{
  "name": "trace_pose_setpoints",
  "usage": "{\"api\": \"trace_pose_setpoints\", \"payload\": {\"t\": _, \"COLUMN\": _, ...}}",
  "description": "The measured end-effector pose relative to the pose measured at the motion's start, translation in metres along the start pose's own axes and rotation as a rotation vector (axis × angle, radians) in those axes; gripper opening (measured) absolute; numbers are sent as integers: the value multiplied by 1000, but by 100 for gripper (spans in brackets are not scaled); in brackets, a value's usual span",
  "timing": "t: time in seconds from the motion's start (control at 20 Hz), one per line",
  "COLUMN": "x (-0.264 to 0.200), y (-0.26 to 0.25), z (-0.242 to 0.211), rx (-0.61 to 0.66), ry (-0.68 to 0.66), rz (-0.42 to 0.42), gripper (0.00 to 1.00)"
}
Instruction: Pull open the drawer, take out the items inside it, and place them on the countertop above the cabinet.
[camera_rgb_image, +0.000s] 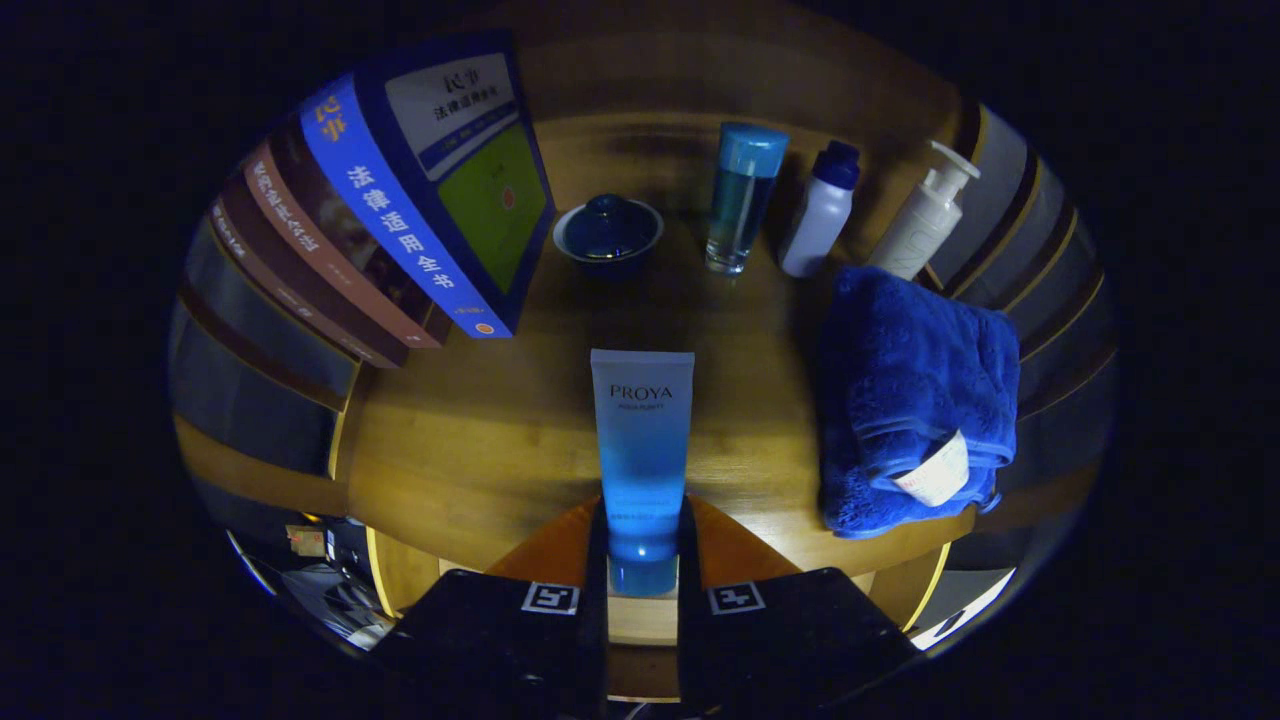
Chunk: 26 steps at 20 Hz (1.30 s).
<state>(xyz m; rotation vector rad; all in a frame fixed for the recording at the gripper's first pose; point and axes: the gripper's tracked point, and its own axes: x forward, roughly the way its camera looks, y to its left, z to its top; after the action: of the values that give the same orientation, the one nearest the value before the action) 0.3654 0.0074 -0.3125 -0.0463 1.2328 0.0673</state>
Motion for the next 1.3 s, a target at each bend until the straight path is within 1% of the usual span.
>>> {"api": "trace_pose_setpoints", "payload": {"t": 0.2, "x": 13, "y": -13, "z": -7, "rx": 59, "ry": 35, "rz": -43, "gripper": 32}}
{"api": "trace_pose_setpoints", "payload": {"t": 0.25, "x": 12, "y": -16, "z": -7, "rx": 73, "ry": 38, "rz": -51, "gripper": 33}}
{"api": "trace_pose_setpoints", "payload": {"t": 0.4, "x": 18, "y": -17, "z": -8, "rx": 83, "ry": 32, "rz": -43, "gripper": 42}}
{"api": "trace_pose_setpoints", "payload": {"t": 0.45, "x": 17, "y": -17, "z": -9, "rx": 83, "ry": 29, "rz": -47, "gripper": 48}}
{"api": "trace_pose_setpoints", "payload": {"t": 0.6, "x": 8, "y": -14, "z": -9, "rx": 64, "ry": 2, "rz": -49, "gripper": 79}}
{"api": "trace_pose_setpoints", "payload": {"t": 0.7, "x": -2, "y": -4, "z": -12, "rx": 68, "ry": -38, "rz": -22, "gripper": 100}}
{"api": "trace_pose_setpoints", "payload": {"t": 0.9, "x": -40, "y": 14, "z": -17, "rx": 31, "ry": -172, "rz": 28, "gripper": 100}}
{"api": "trace_pose_setpoints", "payload": {"t": 1.1, "x": -94, "y": 17, "z": -28, "rx": -68, "ry": -369, "rz": 23, "gripper": 100}}
{"api": "trace_pose_setpoints", "payload": {"t": 1.2, "x": -121, "y": 26, "z": -42, "rx": -83, "ry": -468, "rz": 51, "gripper": 100}}
{"api": "trace_pose_setpoints", "payload": {"t": 1.3, "x": -146, "y": 38, "z": -59, "rx": -77, "ry": -547, "rz": 109, "gripper": 100}}
